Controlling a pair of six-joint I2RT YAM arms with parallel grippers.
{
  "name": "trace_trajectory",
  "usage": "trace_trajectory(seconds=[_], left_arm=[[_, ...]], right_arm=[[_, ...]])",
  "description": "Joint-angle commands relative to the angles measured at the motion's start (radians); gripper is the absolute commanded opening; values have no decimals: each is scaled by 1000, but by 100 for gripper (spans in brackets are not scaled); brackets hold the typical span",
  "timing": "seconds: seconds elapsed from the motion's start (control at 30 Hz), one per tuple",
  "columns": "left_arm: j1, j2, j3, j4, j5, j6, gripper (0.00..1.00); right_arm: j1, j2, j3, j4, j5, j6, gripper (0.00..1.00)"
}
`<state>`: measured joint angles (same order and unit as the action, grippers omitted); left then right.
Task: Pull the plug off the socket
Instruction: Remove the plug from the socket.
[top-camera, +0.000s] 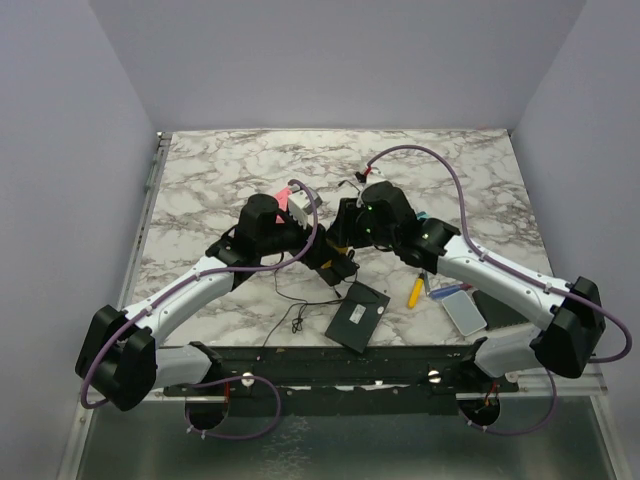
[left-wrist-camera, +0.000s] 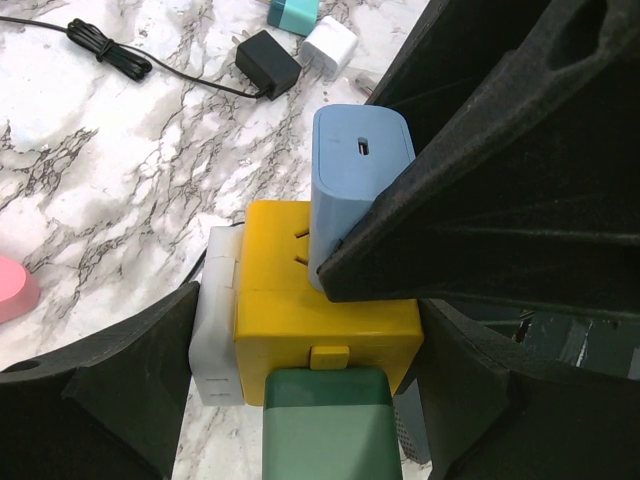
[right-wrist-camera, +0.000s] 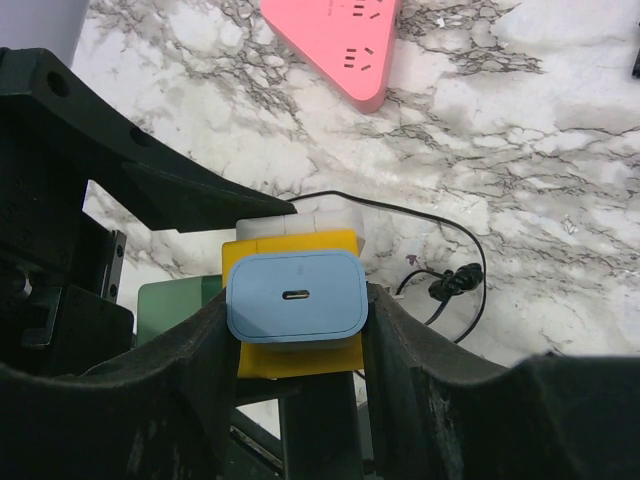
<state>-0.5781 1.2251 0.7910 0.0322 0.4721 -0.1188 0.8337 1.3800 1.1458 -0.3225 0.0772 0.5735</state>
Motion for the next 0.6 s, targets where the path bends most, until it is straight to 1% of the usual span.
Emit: trace_trajectory(seconds=[0.0,0.2,0.57], left_arm=[[8,0,21,23,-84,1,0],[9,-5,21,23,-82,0,0],[9,-16,16,23,-88,2,0]], right_arm=[[52,6,65,-42,60,-5,0],[58,14,74,-45,53,-7,0],[43,-36,39,33,-34,36,0]])
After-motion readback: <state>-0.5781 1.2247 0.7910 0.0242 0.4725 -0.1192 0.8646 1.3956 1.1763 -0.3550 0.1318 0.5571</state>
